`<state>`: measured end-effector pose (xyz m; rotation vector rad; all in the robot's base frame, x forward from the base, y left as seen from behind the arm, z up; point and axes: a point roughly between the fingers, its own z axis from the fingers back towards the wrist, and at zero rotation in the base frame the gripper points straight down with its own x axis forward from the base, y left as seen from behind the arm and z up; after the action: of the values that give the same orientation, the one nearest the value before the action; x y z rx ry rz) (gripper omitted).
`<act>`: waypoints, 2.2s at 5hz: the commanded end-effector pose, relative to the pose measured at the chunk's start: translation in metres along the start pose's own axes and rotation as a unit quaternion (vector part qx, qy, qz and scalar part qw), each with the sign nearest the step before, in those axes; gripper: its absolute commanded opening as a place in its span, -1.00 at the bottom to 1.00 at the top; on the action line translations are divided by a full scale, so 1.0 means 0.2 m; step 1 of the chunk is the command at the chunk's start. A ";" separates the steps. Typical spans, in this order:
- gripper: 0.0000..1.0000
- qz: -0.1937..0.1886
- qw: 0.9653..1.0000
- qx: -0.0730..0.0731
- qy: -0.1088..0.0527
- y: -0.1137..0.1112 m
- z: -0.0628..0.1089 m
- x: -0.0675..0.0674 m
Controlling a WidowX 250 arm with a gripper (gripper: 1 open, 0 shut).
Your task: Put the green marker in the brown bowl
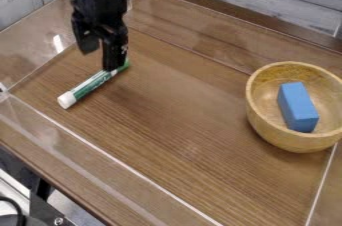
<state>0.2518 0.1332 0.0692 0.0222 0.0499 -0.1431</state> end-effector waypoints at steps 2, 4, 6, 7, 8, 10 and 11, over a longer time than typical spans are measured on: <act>1.00 0.015 1.000 0.004 -0.020 0.09 -0.07 0.01; 1.00 0.015 0.999 -0.011 -0.027 0.13 -0.16 0.01; 1.00 0.010 0.999 -0.019 -0.032 0.16 -0.16 0.04; 1.00 0.009 0.999 -0.023 -0.031 0.16 -0.15 0.05; 1.00 0.010 0.999 -0.029 -0.028 0.16 -0.14 0.04; 1.00 0.011 0.999 -0.044 -0.020 0.15 -0.14 0.03; 1.00 0.010 0.999 -0.050 -0.015 0.15 -0.15 0.03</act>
<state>0.2510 0.1522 0.0256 -0.1145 0.0748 -0.1311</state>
